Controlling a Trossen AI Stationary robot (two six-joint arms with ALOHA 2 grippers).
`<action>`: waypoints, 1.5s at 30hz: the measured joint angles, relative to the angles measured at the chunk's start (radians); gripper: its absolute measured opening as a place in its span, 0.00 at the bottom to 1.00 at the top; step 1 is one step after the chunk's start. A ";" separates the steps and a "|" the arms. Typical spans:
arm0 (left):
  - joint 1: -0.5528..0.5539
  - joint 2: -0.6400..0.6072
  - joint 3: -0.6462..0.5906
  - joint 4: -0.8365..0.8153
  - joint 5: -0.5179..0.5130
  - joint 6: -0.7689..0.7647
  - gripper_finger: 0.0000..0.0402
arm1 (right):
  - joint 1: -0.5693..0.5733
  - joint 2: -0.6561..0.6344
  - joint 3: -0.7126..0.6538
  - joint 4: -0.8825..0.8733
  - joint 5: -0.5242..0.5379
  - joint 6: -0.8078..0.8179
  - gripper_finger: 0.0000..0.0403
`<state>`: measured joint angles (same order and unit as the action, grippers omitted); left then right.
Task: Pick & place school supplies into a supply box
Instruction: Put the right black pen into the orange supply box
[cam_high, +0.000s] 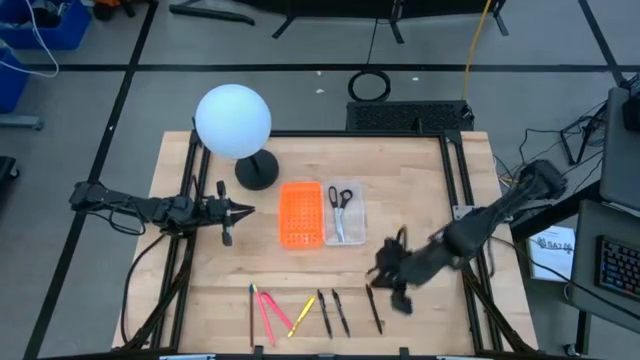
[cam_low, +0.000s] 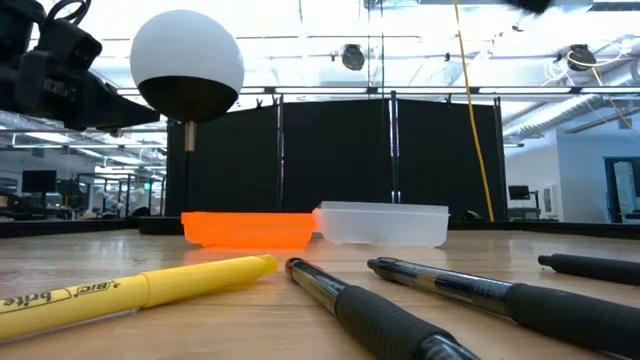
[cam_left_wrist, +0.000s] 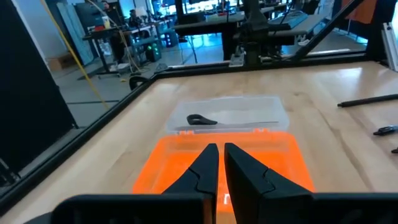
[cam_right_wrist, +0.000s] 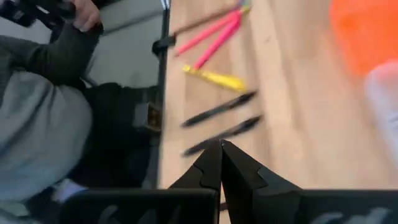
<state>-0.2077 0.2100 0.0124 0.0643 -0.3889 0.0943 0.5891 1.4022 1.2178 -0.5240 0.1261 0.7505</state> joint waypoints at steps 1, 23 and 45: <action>0.000 0.000 0.000 0.000 0.000 0.007 0.09 | 0.012 0.056 0.062 -0.063 -0.006 0.050 0.00; 0.000 0.000 -0.002 0.051 -0.002 -0.091 0.09 | 0.066 0.442 0.308 -0.429 0.003 0.874 0.17; 0.000 0.000 -0.002 0.028 -0.002 -0.129 0.09 | 0.086 0.450 0.114 -0.151 -0.075 1.067 0.45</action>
<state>-0.2077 0.2100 0.0101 0.0925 -0.3908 -0.0348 0.6756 1.8519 1.3313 -0.6754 0.0512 1.8176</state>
